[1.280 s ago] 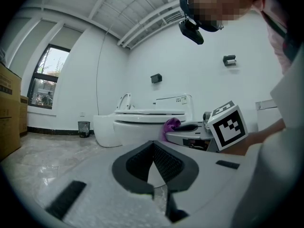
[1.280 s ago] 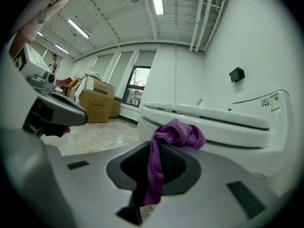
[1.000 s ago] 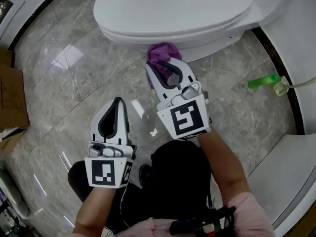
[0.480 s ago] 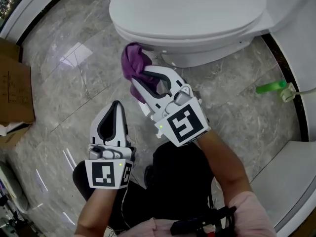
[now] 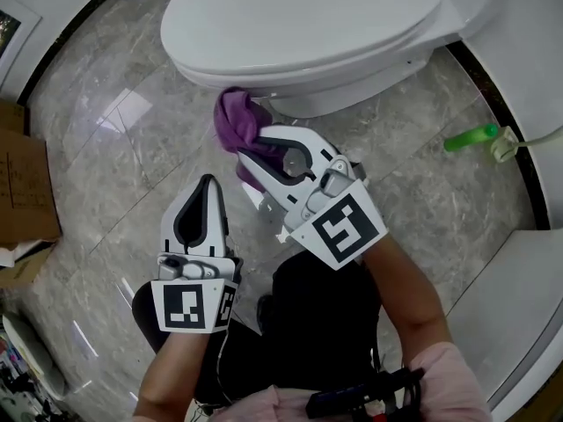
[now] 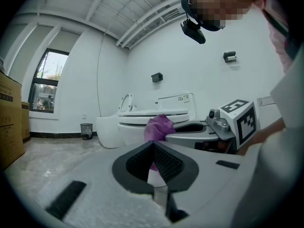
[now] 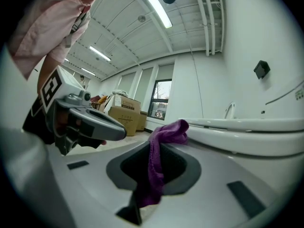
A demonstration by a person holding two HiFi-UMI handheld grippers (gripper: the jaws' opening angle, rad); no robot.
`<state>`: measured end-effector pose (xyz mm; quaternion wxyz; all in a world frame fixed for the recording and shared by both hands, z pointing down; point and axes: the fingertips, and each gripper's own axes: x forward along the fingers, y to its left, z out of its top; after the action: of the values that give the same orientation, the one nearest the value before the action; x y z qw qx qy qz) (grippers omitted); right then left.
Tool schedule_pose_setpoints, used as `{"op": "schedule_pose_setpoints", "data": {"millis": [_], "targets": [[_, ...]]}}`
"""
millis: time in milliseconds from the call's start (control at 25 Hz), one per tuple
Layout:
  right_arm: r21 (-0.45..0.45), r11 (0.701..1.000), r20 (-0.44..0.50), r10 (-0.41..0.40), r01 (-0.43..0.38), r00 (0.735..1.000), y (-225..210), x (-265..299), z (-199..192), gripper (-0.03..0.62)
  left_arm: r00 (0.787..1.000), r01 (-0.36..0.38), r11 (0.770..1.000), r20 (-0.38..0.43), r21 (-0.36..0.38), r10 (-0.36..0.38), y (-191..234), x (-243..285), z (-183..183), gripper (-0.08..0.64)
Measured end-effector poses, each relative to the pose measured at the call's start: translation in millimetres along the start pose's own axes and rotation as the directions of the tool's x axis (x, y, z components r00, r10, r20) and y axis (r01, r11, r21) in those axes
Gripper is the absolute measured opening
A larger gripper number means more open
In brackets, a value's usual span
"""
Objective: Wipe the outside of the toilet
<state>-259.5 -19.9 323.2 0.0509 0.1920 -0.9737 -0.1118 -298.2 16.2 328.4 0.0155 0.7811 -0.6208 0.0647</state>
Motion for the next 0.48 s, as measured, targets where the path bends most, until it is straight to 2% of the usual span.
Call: {"op": "schedule_pose_setpoints", "data": {"millis": [280, 480], "targets": [[-0.015, 0.999, -0.051, -0.048, 0.047, 0.998, -23, -46, -18, 0.063, 0.995, 0.1, 0.995, -0.003, 0.002, -0.1, -34, 25, 9, 0.006], [0.003, 0.987, -0.099, -0.157, 0.158, 0.983, -51, -101, -30, 0.063, 0.975, 0.22, 0.975, 0.025, 0.008, -0.22, -76, 43, 27, 0.006]]}}
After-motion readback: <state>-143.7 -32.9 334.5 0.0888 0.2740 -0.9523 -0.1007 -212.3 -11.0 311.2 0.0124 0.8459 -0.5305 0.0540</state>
